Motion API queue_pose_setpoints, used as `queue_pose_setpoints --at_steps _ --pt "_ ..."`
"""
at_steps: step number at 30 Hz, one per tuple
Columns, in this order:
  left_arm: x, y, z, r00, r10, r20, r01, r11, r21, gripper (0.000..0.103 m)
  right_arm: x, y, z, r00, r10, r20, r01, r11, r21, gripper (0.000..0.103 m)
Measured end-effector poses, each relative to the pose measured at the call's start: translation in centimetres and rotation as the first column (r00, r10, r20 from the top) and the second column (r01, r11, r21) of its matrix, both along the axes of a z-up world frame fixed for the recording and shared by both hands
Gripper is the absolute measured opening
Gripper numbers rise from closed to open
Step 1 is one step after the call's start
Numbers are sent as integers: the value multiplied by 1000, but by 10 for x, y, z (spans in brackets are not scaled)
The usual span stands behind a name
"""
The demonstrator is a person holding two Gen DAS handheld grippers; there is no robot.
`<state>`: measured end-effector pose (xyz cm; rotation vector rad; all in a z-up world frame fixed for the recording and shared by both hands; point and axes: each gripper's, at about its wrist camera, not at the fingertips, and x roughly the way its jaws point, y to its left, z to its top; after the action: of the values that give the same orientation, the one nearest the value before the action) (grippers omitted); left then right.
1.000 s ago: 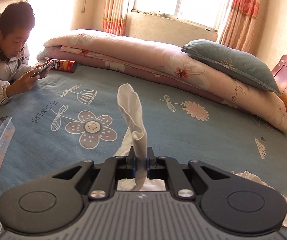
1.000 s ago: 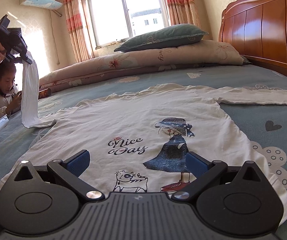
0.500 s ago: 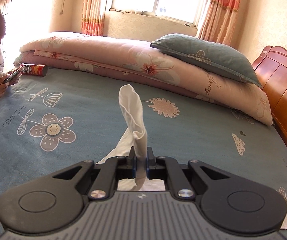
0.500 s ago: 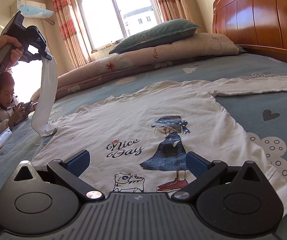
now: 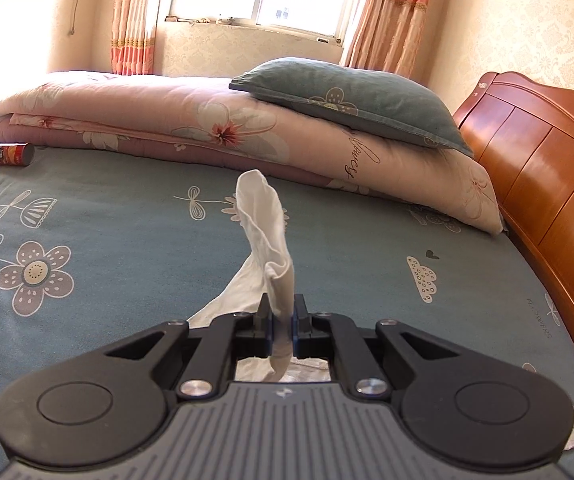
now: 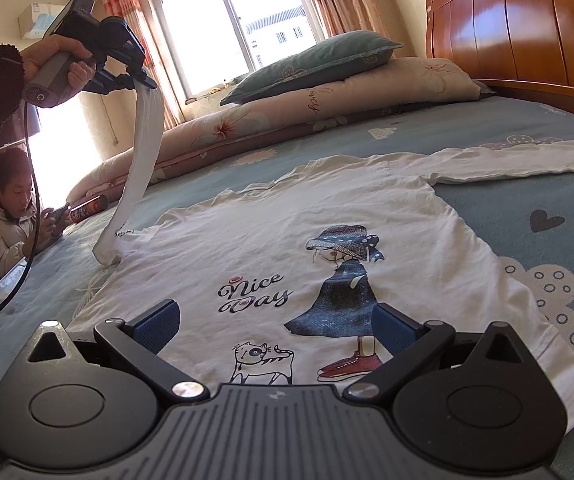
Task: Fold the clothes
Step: 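Lift the held sleeve with the left tool and carry it across the shirt body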
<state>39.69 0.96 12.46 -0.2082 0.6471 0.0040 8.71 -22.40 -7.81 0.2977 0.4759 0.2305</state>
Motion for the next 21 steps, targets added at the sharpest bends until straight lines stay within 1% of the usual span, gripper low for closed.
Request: queue_pose_setpoints --at_steps 5,10,21 --pt "11 -24 -6 999 -42 -22 42 999 8 6 0 1 -1 1000 8 -8 -8 1000 0 103" --pt "22 -49 -19 995 -80 -61 82 996 30 6 1 0 -1 1000 8 -14 -8 1000 6 103" --pt "37 -96 -66 978 -143 -151 156 985 76 6 3 -1 -3 999 12 -30 -12 1000 10 103"
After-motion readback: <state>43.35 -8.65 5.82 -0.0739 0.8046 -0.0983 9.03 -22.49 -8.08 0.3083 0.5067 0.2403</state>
